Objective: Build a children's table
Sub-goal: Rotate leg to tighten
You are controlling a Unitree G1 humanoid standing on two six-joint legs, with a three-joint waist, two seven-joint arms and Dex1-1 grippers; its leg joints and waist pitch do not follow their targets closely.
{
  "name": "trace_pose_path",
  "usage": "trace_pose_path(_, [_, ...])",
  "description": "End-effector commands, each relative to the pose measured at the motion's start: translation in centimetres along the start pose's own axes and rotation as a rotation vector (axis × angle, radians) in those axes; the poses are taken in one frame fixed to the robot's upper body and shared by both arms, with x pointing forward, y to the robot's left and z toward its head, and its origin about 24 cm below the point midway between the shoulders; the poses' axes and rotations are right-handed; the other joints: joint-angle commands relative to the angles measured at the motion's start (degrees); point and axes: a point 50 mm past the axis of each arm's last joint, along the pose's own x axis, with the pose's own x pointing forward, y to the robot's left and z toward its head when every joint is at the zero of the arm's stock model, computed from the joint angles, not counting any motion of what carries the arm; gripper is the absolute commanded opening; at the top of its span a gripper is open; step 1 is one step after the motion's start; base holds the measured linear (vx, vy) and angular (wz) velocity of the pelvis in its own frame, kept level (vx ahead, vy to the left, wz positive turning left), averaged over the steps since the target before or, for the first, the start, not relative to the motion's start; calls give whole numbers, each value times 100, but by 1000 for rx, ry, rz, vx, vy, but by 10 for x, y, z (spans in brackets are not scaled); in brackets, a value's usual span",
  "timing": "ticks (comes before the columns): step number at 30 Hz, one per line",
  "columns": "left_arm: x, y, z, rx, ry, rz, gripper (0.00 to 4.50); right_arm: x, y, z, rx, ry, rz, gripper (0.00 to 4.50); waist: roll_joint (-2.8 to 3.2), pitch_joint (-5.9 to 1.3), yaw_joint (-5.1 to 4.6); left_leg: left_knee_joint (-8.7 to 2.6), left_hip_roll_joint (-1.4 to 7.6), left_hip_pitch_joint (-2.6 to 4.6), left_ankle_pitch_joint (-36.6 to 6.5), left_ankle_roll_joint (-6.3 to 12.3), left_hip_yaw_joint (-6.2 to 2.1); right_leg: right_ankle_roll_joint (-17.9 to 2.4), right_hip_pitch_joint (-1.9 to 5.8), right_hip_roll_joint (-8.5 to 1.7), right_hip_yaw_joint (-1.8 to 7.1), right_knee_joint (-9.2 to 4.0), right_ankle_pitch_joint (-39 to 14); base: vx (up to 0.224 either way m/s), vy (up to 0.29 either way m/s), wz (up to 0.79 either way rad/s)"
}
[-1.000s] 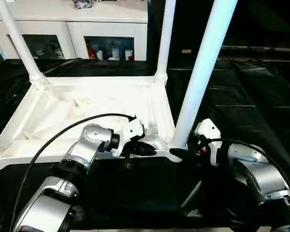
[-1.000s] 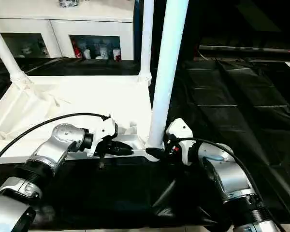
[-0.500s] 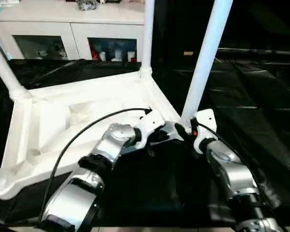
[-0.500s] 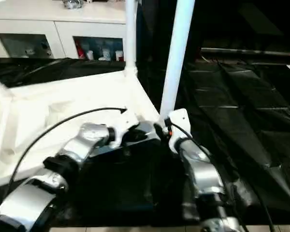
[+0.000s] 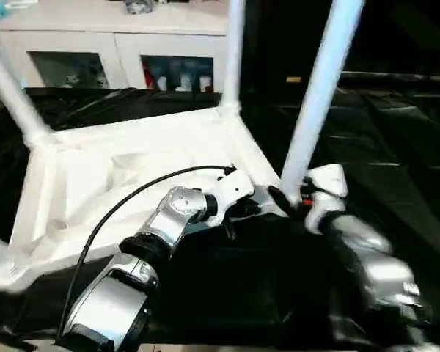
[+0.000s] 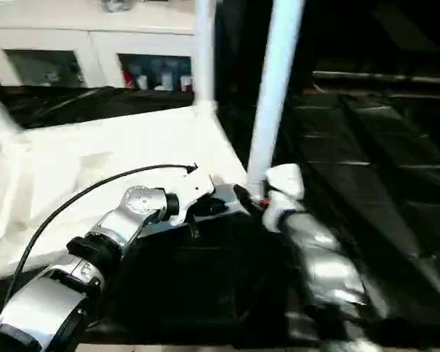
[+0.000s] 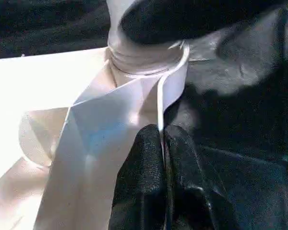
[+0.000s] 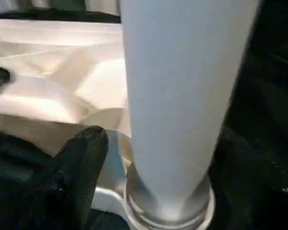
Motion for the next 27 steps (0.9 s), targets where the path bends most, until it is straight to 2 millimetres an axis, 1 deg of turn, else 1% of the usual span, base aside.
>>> trace_pose_path(1, [4, -8, 2, -16, -77, -26, 0, -15, -4, 2, 9, -2, 55, 364, -118, -268, -26, -325, 46, 13, -961, 530, 71, -1182, 310, -121, 120, -416, -339, 0, 0, 0])
trace_pose_path(2, [4, -8, 2, -17, -87, -23, 0, -22, -6, 2, -1, 5, 75, 364, -126, -270, -22, -336, 40, -16, -919, 533, 63, -1166, 327, -125, 108, -417, -385, 0, 0, 0])
trace_pose_path(3, [2, -7, 3, -16, -99, -21, 0, -29, -7, 1, -6, 17, 98, 364, -136, -274, -32, -327, 33, -24, -925, 540, 63, -1161, 326, -124, 103, -419, -443, 0, 0, 0])
trace_pose_path(4, [-3, -4, 7, -28, -133, -31, 0, -42, -8, 0, -5, 39, 148, 364, -188, -269, -47, -326, 24, -41, -927, 557, 66, -1139, 324, -124, 94, -431, -553, 0, 0, 0])
trace_pose_path(5, [-3, -4, 7, -28, -133, -31, 0, -42, -8, 0, -5, 39, 148, 364, -166, -273, -23, -327, 31, -33, -946, 571, 60, -1137, 332, -136, 94, -429, -618, 0, 0, 0])
trace_pose_path(6, [-7, -2, 9, -40, -151, -48, 28, -49, -7, -1, -3, 56, 182, 367, -162, -269, -36, -327, 32, -50, -952, 597, 61, -1102, 306, -146, 88, -449, -866, 0, 0, 0])
trace_pose_path(7, [-9, -2, 9, -41, -154, -56, 45, -51, -6, -1, -3, 62, 193, 368, -162, -269, -36, -327, 32, -50, -952, 597, 61, -1102, 306, -146, 88, -449, -866, 0, 0, 0])
trace_pose_path(8, [-12, -1, 9, -43, -152, -66, 57, -53, -6, -2, -5, 72, 206, 368, -189, -287, -23, -315, 40, -60, -850, 616, 58, -1139, 317, -161, 93, -419, -811, 0, 0, 0])
trace_pose_path(9, [-19, 2, 8, -42, -131, -73, 63, -55, -4, -3, -11, 89, 222, 368, -173, -277, -36, -317, 54, -68, -815, 635, 62, -1172, 285, -150, 93, -421, -760, 0, 0, 0])
trace_pose_path(10, [-24, 4, 7, -43, -120, -73, 63, -55, -2, -3, -9, 94, 235, 368, -160, -284, -49, -326, 73, -56, -776, 610, 51, -1238, 278, -143, 85, -395, -623, 0, 0, 0])
trace_pose_path(11, [-29, 5, 6, -40, -110, -68, 78, -54, 1, -3, -7, 94, 248, 368, -158, -274, -55, -322, 69, -61, -768, 603, 53, -1259, 268, -136, 82, -395, -566, 0, 0, 0])
trace_pose_path(12, [-40, 9, 4, -36, -94, -51, 91, -52, 8, -3, 12, 90, 292, 368, -163, -273, -75, -321, 70, -58, -751, 589, 53, -1315, 280, -130, 79, -370, -408, 0, 0, 0])
trace_pose_path(13, [-42, 10, 4, -36, -92, -49, 105, -52, 10, -3, 15, 89, 299, 338, -169, -269, -81, -326, 75, -60, -748, 597, 47, -1341, 289, -138, 78, -360, -347, 0, 0, 0])
trace_pose_path(14, [-47, 11, 3, -39, -87, -44, 109, -51, 13, -3, 20, 87, 317, 331, -178, -264, -114, -323, 61, -79, -727, 611, 47, -1335, 294, -124, 71, -354, -292, 0, 0, 0])
trace_pose_path(15, [-50, 11, 3, -42, -84, -44, 114, -50, 15, -3, 24, 85, 329, 331, -170, -269, -131, -315, 63, -52, -709, 609, 54, -1380, 283, -125, 75, -347, -227, 0, 0, 0])
trace_pose_path(16, [-60, 10, 1, -49, -73, -52, 124, -47, 20, -4, 35, 80, 337, 326, -163, -265, -125, -314, 60, -51, -706, 616, 56, -1401, 279, -127, 75, -352, -225, 0, 0, 0])
trace_pose_path(17, [-70, 9, -1, -53, -59, -64, 137, -43, 24, -5, 41, 73, 344, 312, -158, -270, -128, -315, 68, -50, -638, 600, 57, -1456, 282, -131, 81, -324, -116, 0, 0, 0])
trace_pose_path(18, [-78, 7, -2, -57, -48, -74, 147, -40, 28, -5, 44, 69, 350, 296, -140, -264, -146, -322, 68, -47, -620, 585, 61, -1485, 266, -115, 77, -316, -74, 0, 0, 0])
trace_pose_path(19, [-78, 7, -2, -57, -48, -74, 150, -40, 28, -5, 44, 69, 350, 289, -160, -267, -146, -321, 80, -27, -654, 565, 65, -1498, 264, -115, 76, -310, -67, 0, 0, 0])
trace_pose_path(20, [-83, 5, -3, -62, -39, -80, 154, -37, 30, -5, 46, 64, 353, 286, -145, -263, -147, -319, 68, -26, -668, 559, 70, -1505, 261, -105, 81, -315, -85, 0, 0, 0])
trace_pose_path(21, [-100, -1, -5, -73, -10, -102, 166, -28, 38, -4, 49, 47, 359, 279, -141, -242, -148, -344, 79, -24, -756, 500, 75, -1515, 244, -107, 83, -318, -170, 0, 0, 0])
trace_pose_path(22, [-102, -2, -5, -75, -6, -105, 166, -27, 39, -4, 49, 45, 359, 279, -141, -242, -148, -344, 79, -24, -756, 500, 75, -1515, 244, -107, 83, -318, -170, 0, 0, 0])
trace_pose_path(23, [-124, -14, -9, -98, 53, -135, 181, -10, 50, -2, 59, 15, 339, 266, -125, -252, -154, -363, 94, -23, -771, 390, 55, -1505, 247, -133, 83, -275, -214, 0, 0, 0])
trace_pose_path(24, [-133, -20, -12, -113, 81, -143, 194, -2, 54, -1, 61, 0, 324, 246, -126, -223, -235, -417, 67, -98, -746, 305, 36, -1403, 265, -103, 61, -272, -393, 0, 0, 0])
trace_pose_path(25, [-137, -23, -13, -120, 96, -147, 194, 3, 57, 0, 62, -8, 316, 246, -95, -232, -224, -396, 75, -31, -839, 240, 43, -1395, 220, -106, 59, -282, -519, 0, 0, 0])
trace_pose_path(26, [-145, -27, -17, -128, 132, -139, 199, 10, 62, 0, 79, -24, 300, 240, -107, -228, -226, -366, 81, 39, -966, 200, 77, -1411, 175, -101, 88, -315, -604, 0, 0, 0])
trace_pose_path(27, [-149, -30, -19, -130, 157, -128, 212, 14, 65, 0, 88, -34, 284, 234, -97, -214, -224, -385, 66, 0, -939, 171, 76, -1404, 190, -82, 98, -303, -563, 0, 0, 0])
